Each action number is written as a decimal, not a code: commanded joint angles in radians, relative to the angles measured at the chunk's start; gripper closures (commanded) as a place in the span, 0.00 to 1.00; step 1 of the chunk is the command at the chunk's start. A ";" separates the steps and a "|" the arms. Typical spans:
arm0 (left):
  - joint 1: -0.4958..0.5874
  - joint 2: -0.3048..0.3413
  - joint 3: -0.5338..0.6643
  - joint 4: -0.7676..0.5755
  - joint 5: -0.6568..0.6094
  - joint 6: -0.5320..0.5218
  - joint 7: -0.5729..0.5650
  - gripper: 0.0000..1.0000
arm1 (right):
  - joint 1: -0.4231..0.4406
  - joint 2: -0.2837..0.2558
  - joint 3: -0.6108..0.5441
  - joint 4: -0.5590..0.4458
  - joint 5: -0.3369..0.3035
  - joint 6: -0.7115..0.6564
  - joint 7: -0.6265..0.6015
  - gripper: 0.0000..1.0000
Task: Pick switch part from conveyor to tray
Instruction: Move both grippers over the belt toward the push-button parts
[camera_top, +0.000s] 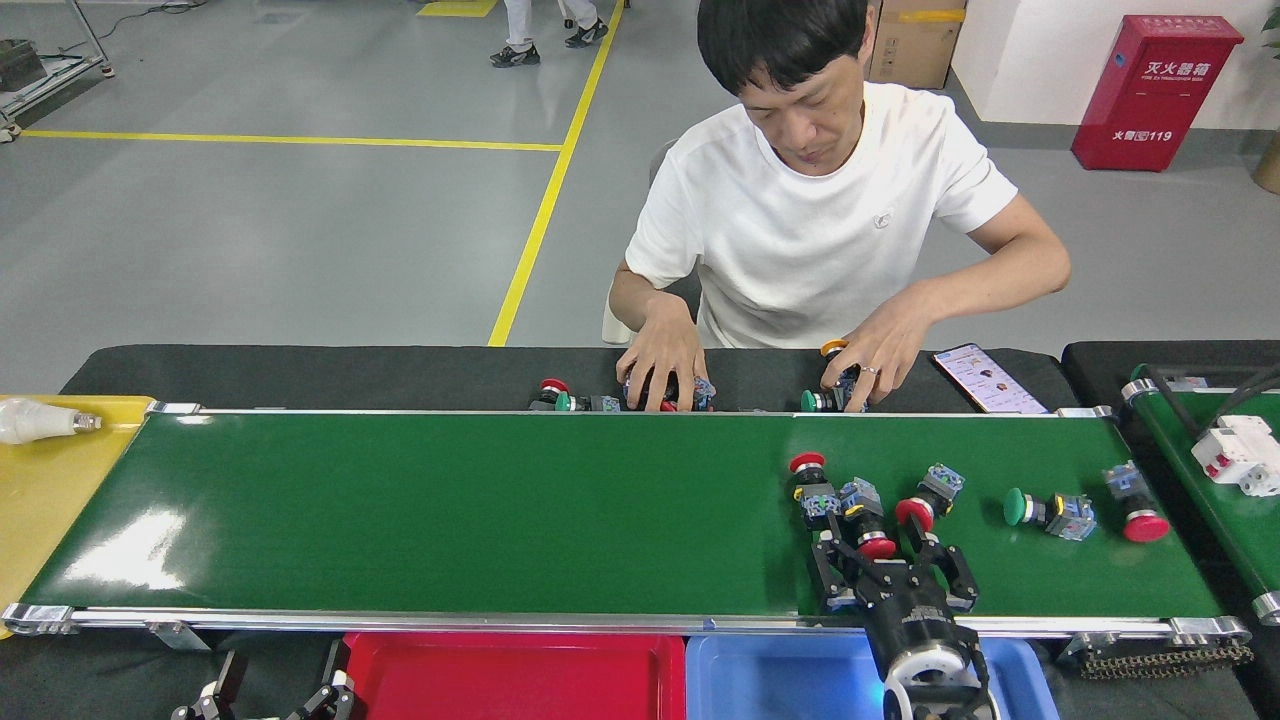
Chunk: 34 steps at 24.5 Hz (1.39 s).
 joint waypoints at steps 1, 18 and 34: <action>-0.008 0.008 0.000 -0.012 -0.003 0.002 0.002 0.00 | -0.024 -0.013 0.031 0.015 -0.002 0.001 -0.005 0.53; -0.006 0.013 -0.051 -0.012 -0.017 -0.008 0.004 0.00 | 0.294 -0.108 0.123 -0.390 -0.088 -0.517 -0.003 0.87; -0.169 0.072 -0.299 -0.005 -0.117 -0.050 -0.015 0.00 | 0.239 0.062 0.358 -0.333 0.012 -0.407 0.115 0.01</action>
